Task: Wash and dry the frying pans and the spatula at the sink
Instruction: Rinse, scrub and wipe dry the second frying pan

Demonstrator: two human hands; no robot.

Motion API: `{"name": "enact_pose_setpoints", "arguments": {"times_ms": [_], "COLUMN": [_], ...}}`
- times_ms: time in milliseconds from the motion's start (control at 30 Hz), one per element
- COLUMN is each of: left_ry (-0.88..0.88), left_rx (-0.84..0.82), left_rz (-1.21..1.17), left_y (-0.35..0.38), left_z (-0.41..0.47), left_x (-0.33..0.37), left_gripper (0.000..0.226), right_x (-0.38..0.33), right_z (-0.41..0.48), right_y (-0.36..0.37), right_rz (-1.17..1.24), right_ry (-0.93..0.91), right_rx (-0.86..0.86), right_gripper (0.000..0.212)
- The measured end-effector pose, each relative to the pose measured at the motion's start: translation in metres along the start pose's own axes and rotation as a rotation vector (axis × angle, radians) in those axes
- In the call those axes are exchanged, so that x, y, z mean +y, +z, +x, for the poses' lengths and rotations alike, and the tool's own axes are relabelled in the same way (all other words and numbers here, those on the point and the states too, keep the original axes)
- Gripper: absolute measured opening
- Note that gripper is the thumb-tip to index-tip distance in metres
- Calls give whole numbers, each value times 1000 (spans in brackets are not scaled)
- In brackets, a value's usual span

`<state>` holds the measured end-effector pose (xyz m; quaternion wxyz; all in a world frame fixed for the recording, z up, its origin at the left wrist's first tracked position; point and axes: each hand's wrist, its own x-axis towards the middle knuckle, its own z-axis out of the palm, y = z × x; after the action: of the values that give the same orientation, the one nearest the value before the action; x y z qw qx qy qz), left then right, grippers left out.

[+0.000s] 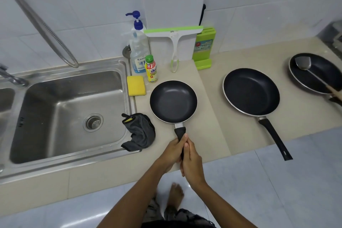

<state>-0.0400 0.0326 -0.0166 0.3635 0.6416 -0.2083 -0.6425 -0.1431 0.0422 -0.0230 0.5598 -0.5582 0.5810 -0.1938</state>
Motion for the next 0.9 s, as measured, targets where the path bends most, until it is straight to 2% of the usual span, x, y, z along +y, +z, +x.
{"name": "enact_pose_setpoints", "arguments": {"times_ms": [100,400,467,533,600,667,733,800,900], "left_ry": [-9,31,52,88,201,484,678,774,846], "left_rx": [-7,53,124,299,582,772,768,679,551], "left_rz": [-45,4,80,256,508,825,980,1062,1189], "left_y": [-2,-3,-2,-2,-11,-15,-8,19,80], "left_z": [3,0,-4,-9,-19,-20,-11,4,34], "left_x": [-6,-4,-3,-3,-5,2,17,35,58], "left_gripper": [50,55,58,58,57,56,50,51,62], "right_x": [-1,-1,-3,-4,0,8,16,25,34], "right_z": [-1,1,0,0,4,11,25,44,78], "right_y": [0,0,-5,-15,-30,-55,-83,-118,-176], "right_rz": [-25,-94,-93,-135,-286,-462,-684,-869,-1016], "right_ry": [12,8,-11,-33,-106,-211,-373,-492,-451], "right_rx": [14,41,13,-2,22,85,176,281,340], "right_gripper": [42,45,39,36,39,42,42,42,48]}}
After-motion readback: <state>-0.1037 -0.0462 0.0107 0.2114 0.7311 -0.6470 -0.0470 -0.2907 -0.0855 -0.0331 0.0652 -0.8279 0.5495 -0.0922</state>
